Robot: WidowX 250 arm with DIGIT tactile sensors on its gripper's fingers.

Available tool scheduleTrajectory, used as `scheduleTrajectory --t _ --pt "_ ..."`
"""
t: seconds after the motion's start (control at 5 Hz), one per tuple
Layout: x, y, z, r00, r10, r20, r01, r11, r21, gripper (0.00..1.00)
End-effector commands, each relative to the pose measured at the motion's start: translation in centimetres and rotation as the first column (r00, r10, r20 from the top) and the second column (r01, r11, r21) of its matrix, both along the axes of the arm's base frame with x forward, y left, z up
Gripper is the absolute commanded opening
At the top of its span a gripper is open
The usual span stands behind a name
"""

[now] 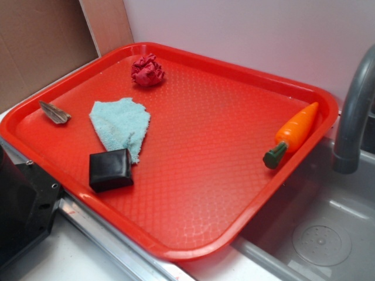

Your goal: Grab the wood chip.

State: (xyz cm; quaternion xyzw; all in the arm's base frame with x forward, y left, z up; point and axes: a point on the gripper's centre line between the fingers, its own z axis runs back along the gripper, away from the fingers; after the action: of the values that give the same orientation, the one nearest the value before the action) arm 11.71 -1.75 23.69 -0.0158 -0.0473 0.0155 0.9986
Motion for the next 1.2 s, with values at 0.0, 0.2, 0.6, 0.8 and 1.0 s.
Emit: scheduleTrajectory --t 0.0,0.2,0.6,0.8,1.0 --pt "0.0 0.0 0.0 1.000 0.000 0.000 0.000 1.000 0.000 1.00" --pt "-0.1 0.6 -0.1 0.995 0.096 0.020 -0.096 0.995 -0.012 1.00" --pt "0.1 4.5 -2.6 0.826 0.563 0.021 -0.559 0.823 -0.099 1.00" --pt "0.1 6.9 -5.3 0.660 0.750 0.047 -0.742 0.660 -0.117 1.00" --pt "0.0 8.8 -7.9 0.453 0.890 0.051 -0.880 0.456 -0.132 1.00"
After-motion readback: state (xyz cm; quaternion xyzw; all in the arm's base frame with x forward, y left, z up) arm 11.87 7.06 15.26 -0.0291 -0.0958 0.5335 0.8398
